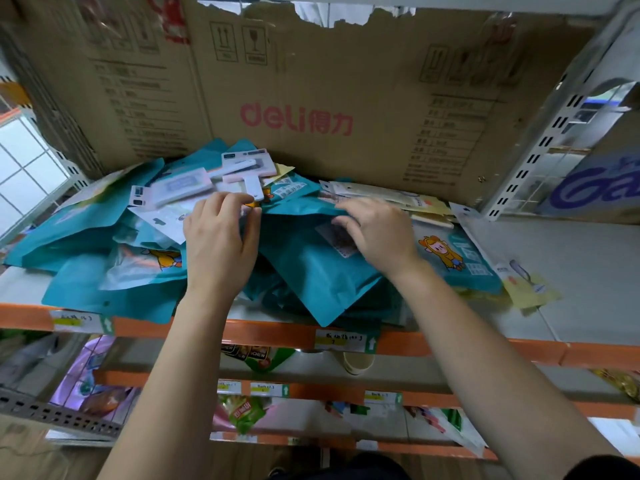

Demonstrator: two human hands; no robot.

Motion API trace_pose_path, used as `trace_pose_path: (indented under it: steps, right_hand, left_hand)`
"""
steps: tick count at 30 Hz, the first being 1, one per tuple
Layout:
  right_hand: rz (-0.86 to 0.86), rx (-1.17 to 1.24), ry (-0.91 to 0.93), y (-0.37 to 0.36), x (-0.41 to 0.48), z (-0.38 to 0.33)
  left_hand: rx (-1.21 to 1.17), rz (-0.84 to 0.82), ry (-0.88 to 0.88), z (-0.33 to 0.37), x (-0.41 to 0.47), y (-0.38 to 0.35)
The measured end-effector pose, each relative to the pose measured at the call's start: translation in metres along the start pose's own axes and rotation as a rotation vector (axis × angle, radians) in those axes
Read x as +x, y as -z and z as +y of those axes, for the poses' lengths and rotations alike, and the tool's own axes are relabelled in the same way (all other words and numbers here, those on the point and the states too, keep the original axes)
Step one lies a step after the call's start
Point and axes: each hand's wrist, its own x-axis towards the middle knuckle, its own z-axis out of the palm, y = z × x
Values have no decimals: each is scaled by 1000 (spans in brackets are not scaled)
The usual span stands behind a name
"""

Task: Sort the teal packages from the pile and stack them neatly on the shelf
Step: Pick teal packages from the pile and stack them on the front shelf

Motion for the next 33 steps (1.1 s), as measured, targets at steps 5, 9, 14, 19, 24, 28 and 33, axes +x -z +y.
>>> trace_pose_path:
  steps: [5,9,14,19,24,28,33]
  right_hand:
    - [260,79,-30,23,8,4]
    - [398,122,-125,41,10,13]
    - [514,260,-252,60,9,25]
    - [615,471,-571,68,8,49]
    - [541,727,-857,53,-10,67]
    - [409,918,-1093,39,-34,92]
    - [417,1040,-1210,35,-57,110]
  left_hand:
    - [-23,24,38,2,8,-1]
    - [-56,13,39,4,9,-5]
    - [-45,-17,3,9,10,-11]
    - [-61,-42,-30,17,10,-16]
    - [-103,-63,-58,21,4,-17]
    - [-142,-147,-147,18,-3,-11]
    - [-207,-326,-174,13,-23,-3]
